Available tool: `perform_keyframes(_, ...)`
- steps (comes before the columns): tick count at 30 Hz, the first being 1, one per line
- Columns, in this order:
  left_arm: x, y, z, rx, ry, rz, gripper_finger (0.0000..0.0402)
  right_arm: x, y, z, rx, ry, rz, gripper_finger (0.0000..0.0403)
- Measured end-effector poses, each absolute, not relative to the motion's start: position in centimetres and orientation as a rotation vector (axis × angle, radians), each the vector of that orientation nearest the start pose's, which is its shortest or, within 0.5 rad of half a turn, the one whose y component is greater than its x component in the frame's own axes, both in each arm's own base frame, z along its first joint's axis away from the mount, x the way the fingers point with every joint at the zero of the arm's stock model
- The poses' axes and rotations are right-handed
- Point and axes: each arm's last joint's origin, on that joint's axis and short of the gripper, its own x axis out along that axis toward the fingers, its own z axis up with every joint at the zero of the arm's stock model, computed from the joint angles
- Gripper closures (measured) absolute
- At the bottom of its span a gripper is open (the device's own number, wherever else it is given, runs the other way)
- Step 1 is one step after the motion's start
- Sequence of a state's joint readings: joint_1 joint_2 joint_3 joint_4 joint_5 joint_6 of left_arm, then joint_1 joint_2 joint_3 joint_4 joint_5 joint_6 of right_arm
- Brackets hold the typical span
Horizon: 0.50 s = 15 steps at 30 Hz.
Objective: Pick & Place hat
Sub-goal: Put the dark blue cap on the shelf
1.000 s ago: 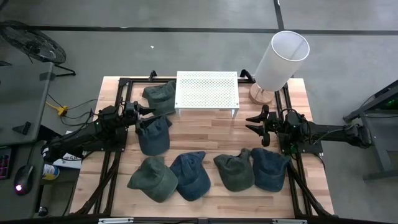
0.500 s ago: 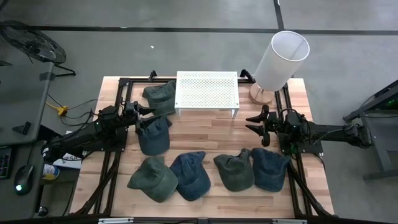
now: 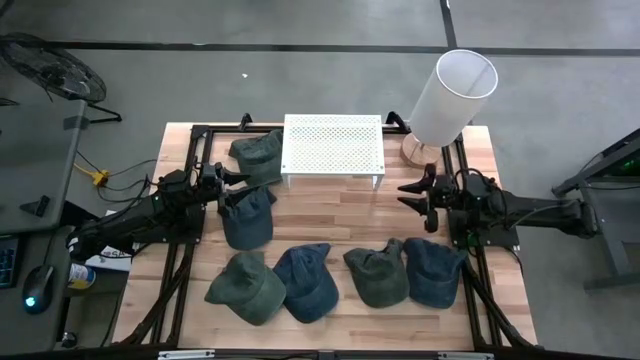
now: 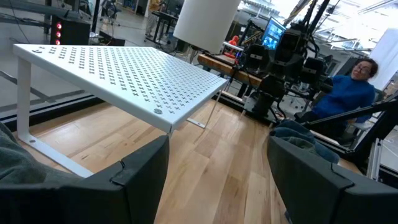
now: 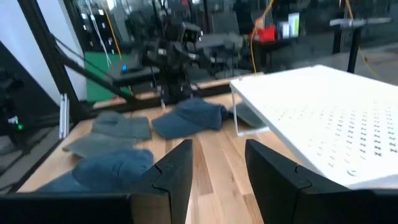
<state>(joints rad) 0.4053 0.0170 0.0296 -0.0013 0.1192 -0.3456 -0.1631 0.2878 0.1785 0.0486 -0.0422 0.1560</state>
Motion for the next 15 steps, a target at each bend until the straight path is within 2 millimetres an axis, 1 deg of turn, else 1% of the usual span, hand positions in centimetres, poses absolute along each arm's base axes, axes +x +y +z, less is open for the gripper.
perform_keyframes(3, 9.0, 3.5, 17.2, -0.34, -0.06, 0.281, 0.0134, 10.9, -1.7, 21.7, 0.167, 0.112, -0.139, 0.0263)
perform_keyframes(9, 9.0, 3.5, 17.2, -0.34, -0.06, 0.281, 0.0134, 10.6, -1.9, 24.3, 0.169, 0.226, -0.231, 0.0263)
perform_keyframes(12, 9.0, 3.5, 17.2, -0.34, -0.06, 0.281, 0.0134, 10.9, -2.0, 25.5, 0.174, 0.293, -0.248, 0.0263)
perform_keyframes(15, 9.0, 3.5, 17.2, -0.34, -0.06, 0.281, 0.0134, 11.6, -2.1, 26.7, 0.238, 0.356, -0.252, 0.0263)
